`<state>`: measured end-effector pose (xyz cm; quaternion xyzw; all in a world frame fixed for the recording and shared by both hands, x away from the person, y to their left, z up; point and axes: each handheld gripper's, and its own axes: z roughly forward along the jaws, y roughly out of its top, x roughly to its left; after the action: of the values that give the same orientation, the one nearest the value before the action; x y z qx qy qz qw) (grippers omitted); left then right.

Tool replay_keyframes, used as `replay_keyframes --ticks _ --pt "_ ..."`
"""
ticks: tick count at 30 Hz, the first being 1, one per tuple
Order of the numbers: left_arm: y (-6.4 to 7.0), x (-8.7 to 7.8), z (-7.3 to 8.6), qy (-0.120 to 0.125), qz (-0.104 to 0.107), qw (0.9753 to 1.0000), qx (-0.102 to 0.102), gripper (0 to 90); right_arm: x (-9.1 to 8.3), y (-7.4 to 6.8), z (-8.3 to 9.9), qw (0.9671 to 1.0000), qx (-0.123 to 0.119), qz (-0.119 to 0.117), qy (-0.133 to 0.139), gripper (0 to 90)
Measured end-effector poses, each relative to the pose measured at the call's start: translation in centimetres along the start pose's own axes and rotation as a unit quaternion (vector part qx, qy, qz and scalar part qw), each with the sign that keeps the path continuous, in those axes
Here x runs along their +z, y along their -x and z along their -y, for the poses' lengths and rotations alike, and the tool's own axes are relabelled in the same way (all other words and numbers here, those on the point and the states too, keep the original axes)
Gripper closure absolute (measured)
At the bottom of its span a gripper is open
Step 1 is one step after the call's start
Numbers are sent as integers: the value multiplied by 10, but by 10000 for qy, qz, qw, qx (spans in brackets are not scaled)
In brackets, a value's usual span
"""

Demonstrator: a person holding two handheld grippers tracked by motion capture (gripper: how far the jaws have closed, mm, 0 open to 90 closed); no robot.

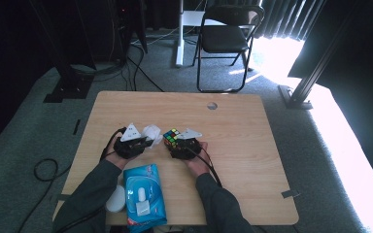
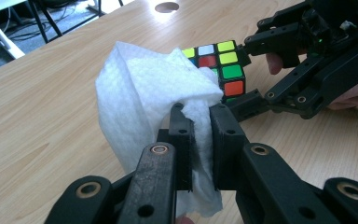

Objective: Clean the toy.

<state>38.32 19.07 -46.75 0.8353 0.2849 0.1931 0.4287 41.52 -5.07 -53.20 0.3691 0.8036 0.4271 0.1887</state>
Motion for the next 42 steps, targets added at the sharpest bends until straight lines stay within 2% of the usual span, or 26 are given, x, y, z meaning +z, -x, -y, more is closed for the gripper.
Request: replay_keyframes --ticks 3,10,14,17,19,22,27,30,33,39,41,42 --pt "0 0 0 4 -17 10000 -13 811 2 1 2 10000 34 13 -37 340" --pt "-2 0 1 -22 -89 9999 -64 807 6 -3 7 9997 -78 50 -214 340" --pt "-2 0 1 -25 -105 9999 -75 805 6 -5 8 9995 -23 78 -305 339" --pt "-2 0 1 -21 -118 9999 -77 805 7 -6 10 9989 3 0 -459 337" --pt "-2 0 1 -20 -125 9999 -84 805 6 -8 11 9989 -71 40 -470 332" --pt "-2 -1 1 -7 -124 9999 -85 804 3 -8 10 9992 93 -11 -377 250" --pt "-3 -2 1 15 -137 9999 -104 801 -7 -6 6 9997 99 -81 -194 219" --pt "-3 -1 2 -11 -142 9999 -87 801 -16 -3 2 9997 109 -201 -16 239" --pt "-3 -1 2 -26 -138 9999 -84 800 -24 1 -3 9994 190 -214 175 277" --pt "-3 0 3 -41 -121 9999 -81 793 -33 10 -12 9984 298 -228 427 460" --pt "-2 1 3 -43 -115 9999 -89 793 -33 13 -15 9986 295 -188 406 522" --pt "-2 1 3 -43 -115 9999 -89 793 -33 13 -15 9986 295 -188 406 522"
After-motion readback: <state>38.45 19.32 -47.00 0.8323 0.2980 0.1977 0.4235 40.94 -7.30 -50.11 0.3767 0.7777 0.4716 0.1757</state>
